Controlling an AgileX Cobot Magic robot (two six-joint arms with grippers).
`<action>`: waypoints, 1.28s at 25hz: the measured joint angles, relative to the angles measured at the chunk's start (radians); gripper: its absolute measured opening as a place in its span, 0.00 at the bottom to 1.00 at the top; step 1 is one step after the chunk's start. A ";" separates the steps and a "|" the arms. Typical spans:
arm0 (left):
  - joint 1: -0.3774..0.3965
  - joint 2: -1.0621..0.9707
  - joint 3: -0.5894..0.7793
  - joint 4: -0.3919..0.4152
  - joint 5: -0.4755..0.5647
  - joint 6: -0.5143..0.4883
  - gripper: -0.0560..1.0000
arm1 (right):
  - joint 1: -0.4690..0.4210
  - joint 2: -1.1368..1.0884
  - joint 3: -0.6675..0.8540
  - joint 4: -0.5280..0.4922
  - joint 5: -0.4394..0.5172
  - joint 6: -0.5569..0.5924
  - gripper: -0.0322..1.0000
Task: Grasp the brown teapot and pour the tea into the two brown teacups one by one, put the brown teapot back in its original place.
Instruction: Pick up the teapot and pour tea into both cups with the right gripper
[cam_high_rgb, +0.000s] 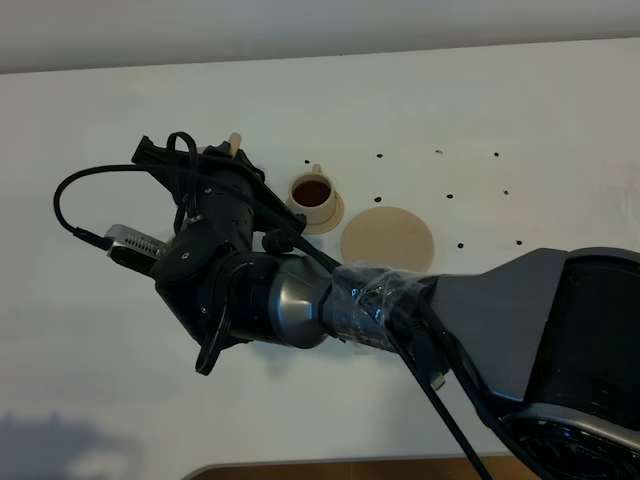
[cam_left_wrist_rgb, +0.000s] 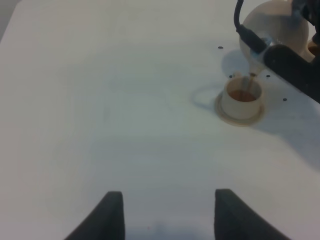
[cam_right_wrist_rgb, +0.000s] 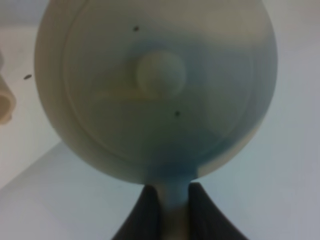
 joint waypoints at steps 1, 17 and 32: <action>0.000 0.000 0.000 0.000 0.000 0.000 0.48 | 0.001 0.000 0.000 -0.008 0.000 -0.002 0.14; 0.000 0.000 0.000 0.000 0.000 0.000 0.48 | 0.021 0.000 0.000 -0.093 -0.032 -0.031 0.14; 0.000 0.000 0.000 0.000 0.000 0.000 0.48 | 0.022 0.000 0.000 -0.121 -0.035 -0.088 0.14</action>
